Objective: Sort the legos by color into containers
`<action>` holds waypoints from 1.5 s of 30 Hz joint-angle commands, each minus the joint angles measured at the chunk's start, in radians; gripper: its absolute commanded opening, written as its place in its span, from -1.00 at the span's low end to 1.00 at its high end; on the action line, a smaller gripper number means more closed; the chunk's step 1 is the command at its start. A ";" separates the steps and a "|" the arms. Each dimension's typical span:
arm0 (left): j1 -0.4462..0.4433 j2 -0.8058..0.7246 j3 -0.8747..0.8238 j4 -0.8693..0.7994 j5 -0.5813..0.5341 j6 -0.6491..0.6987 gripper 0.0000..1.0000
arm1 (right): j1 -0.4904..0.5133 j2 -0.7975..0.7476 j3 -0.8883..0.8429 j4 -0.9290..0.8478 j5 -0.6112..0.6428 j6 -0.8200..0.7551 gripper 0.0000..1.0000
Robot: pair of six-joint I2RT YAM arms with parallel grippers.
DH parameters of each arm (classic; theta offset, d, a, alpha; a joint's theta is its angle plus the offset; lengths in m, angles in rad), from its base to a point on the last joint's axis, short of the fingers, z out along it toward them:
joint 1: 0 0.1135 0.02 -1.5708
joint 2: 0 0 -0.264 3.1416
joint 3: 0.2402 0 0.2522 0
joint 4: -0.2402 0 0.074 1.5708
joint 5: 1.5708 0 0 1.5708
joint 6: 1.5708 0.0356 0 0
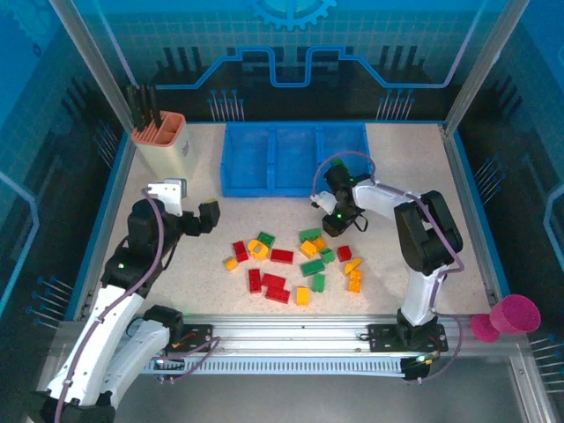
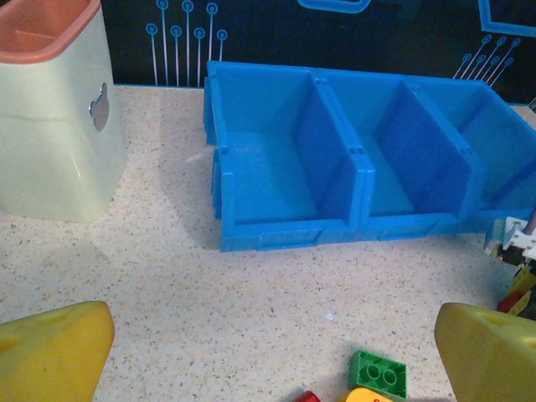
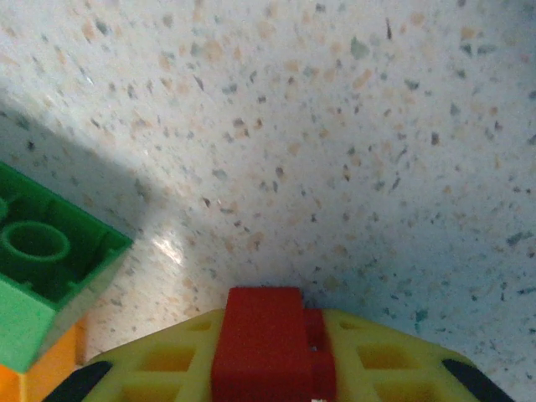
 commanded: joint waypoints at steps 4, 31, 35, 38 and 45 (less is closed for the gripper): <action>-0.005 -0.024 -0.023 0.042 -0.016 0.005 0.99 | 0.010 -0.061 0.089 -0.099 -0.011 0.015 -0.53; -0.004 0.079 -0.012 -0.004 -0.061 -0.013 0.99 | 0.093 0.486 0.947 -0.134 0.100 0.039 -0.52; -0.003 0.093 -0.011 -0.006 -0.056 -0.017 0.99 | 0.093 0.559 1.010 -0.144 0.118 0.039 -0.52; -0.005 0.098 -0.012 -0.003 -0.052 -0.019 0.98 | 0.093 0.596 1.048 -0.154 0.125 0.037 -0.47; -0.004 0.095 -0.016 -0.001 -0.047 -0.017 0.99 | 0.093 0.599 1.074 -0.155 0.117 0.049 -0.28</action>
